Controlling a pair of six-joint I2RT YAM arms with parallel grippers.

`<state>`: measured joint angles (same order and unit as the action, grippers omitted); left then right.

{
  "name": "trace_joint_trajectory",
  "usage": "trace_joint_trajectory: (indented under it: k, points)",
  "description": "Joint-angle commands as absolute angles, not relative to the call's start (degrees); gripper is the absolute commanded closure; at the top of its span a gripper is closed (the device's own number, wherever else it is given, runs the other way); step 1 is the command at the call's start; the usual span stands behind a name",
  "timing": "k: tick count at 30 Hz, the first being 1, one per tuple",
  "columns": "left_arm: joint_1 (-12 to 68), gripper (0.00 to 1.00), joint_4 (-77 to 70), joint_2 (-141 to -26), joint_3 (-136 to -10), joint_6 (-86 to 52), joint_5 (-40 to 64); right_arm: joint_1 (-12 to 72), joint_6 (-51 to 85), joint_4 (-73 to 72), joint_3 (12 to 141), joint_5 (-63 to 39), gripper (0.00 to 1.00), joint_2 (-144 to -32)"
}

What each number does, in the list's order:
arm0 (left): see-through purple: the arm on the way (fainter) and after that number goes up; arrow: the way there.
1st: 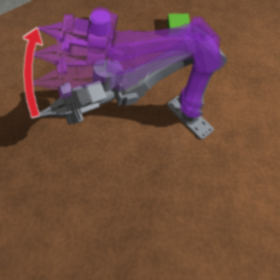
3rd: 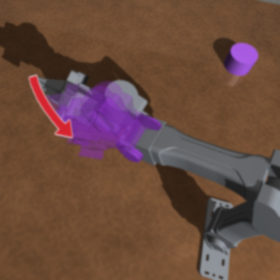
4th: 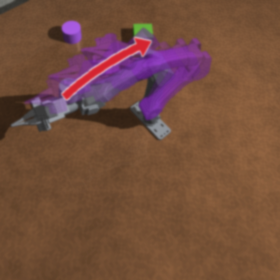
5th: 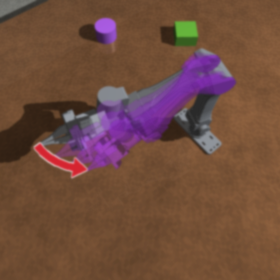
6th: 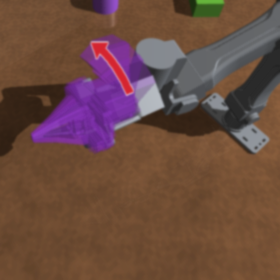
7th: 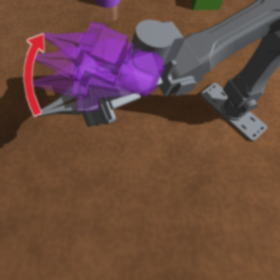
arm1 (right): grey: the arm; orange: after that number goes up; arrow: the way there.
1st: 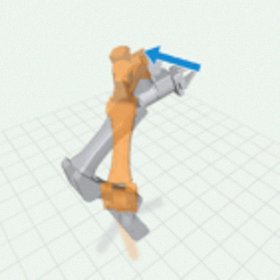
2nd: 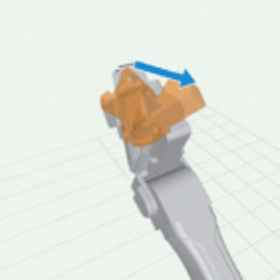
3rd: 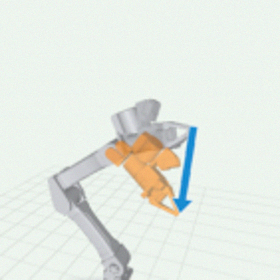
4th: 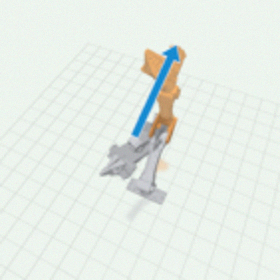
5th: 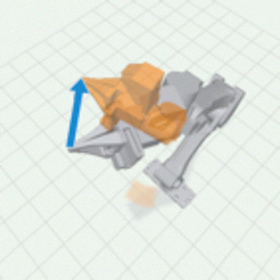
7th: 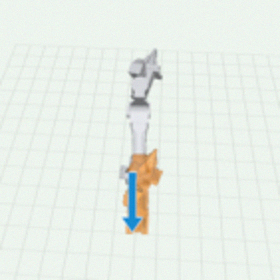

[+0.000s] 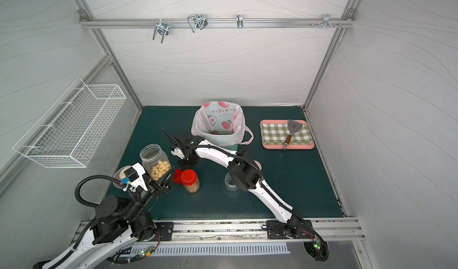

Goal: Empty moldy peanuts from jars
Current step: Pick up the lid from the center of the board.

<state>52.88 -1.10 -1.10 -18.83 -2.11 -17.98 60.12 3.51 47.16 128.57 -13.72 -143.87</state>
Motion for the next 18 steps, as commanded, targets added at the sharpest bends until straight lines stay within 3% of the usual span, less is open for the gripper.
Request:
trace_joint_trajectory:
  k: [1,18]
  points:
    - [52.6,0.74,-3.9,-0.3,-19.6,-1.5,-18.0,60.6,3.3,48.6,130.6,-12.5,0.75,-145.3]
    - [52.6,0.74,-3.5,-0.3,-20.0,-1.3,-17.5,58.6,4.4,46.5,132.1,-13.5,0.97,-139.9]
